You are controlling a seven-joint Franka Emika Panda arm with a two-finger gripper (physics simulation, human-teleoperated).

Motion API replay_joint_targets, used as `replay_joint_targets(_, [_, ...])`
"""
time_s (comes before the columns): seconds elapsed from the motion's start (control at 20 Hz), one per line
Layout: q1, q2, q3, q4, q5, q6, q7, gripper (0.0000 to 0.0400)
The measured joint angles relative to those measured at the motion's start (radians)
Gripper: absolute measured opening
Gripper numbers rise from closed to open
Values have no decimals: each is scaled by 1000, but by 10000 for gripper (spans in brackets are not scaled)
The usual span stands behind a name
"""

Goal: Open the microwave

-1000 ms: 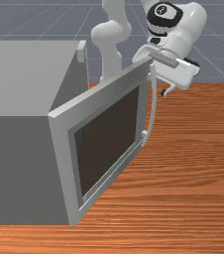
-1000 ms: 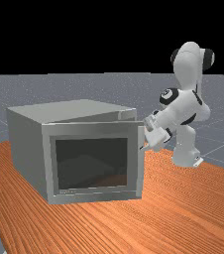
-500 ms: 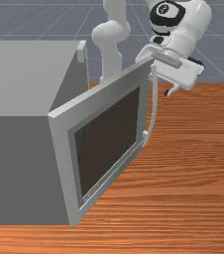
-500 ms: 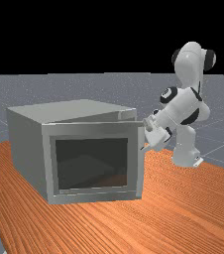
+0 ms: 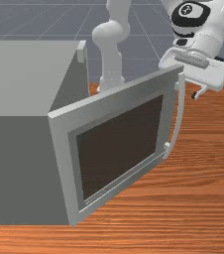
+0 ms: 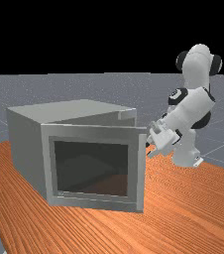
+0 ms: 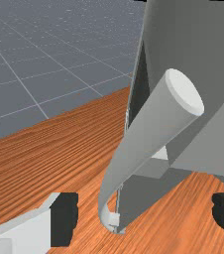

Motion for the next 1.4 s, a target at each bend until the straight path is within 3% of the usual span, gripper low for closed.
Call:
replay_joint_targets(0.05, [-44,-14,42,101,326,-192,-274,400])
replay_joint_targets(0.15, [-53,-81,13,110,355,-269,-283,400])
replay_joint_targets(0.2, [-54,-114,1,78,322,-247,-286,400])
replay_joint_targets(0.25, [-64,-135,-11,80,408,-274,-399,400])
replay_joint_targets(0.6, [-97,-223,-148,31,490,-290,-493,400])
replay_joint_targets(1.05, [-41,-223,-221,36,508,-320,-422,400])
replay_joint_targets(1.2, [-20,-257,-234,0,472,-287,-418,400])
replay_joint_targets(1.25, [-21,-277,-266,9,660,-328,-698,400])
replay_joint_targets(1.35, [-16,-312,-281,26,722,-374,-736,400])
replay_joint_targets(1.4, [-20,-330,-280,26,694,-372,-712,400])
